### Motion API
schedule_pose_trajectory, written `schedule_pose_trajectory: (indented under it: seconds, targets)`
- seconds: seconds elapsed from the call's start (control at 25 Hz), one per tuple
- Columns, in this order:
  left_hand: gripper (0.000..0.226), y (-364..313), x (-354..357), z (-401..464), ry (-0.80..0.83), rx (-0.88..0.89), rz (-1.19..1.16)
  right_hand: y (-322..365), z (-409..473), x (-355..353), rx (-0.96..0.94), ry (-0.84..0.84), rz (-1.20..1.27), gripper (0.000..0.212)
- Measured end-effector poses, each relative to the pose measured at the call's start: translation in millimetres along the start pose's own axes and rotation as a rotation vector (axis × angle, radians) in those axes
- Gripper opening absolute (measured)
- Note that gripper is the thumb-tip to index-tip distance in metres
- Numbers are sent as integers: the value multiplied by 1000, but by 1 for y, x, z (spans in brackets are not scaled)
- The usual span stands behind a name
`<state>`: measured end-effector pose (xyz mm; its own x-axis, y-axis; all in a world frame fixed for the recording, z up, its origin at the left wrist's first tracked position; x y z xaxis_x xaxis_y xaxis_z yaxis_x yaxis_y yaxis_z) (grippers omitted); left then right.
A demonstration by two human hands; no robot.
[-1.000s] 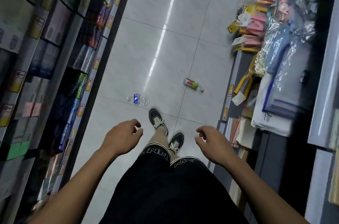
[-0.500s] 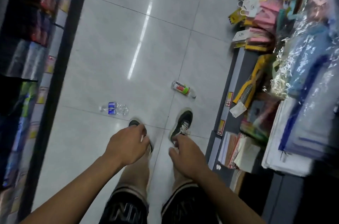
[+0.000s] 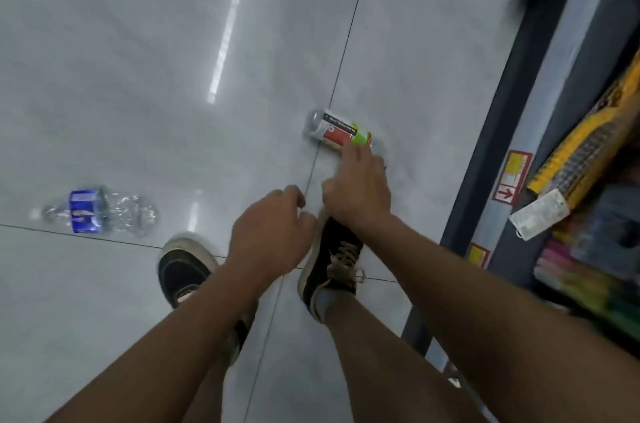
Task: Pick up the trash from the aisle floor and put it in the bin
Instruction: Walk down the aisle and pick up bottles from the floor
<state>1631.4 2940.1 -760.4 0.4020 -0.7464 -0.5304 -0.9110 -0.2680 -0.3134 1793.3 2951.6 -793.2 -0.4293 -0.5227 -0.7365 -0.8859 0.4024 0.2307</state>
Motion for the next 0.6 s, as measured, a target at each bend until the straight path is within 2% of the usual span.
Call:
schedule_pose_trajectory:
  seconds: [0.12, 0.24, 0.48, 0.6]
  targets:
    - [29, 16, 25, 42, 7, -20, 3, -22, 51, 31, 7, -23, -201, 84]
    - [29, 34, 31, 70, -10, -28, 9, -23, 77, 62, -1, 28, -245, 99]
    - [28, 95, 17, 73, -26, -189, -30, 40, 65, 97, -228, -6, -305, 90]
    - [31, 132, 2, 61, -43, -265, -40, 86, 42, 105, -297, -17, -209, 88]
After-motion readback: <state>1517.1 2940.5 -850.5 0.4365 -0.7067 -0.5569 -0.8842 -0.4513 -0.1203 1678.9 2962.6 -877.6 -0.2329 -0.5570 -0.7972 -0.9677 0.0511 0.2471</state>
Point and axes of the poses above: each hand's wrist, its own z-axis towards the middle knuckle, its own x-axis out of the palm, y = z × x, the point moved 10 cm from there along z, towards the middle knuckle, and after that the axes turned 9 degrees about -x, right-handed, at the moved point
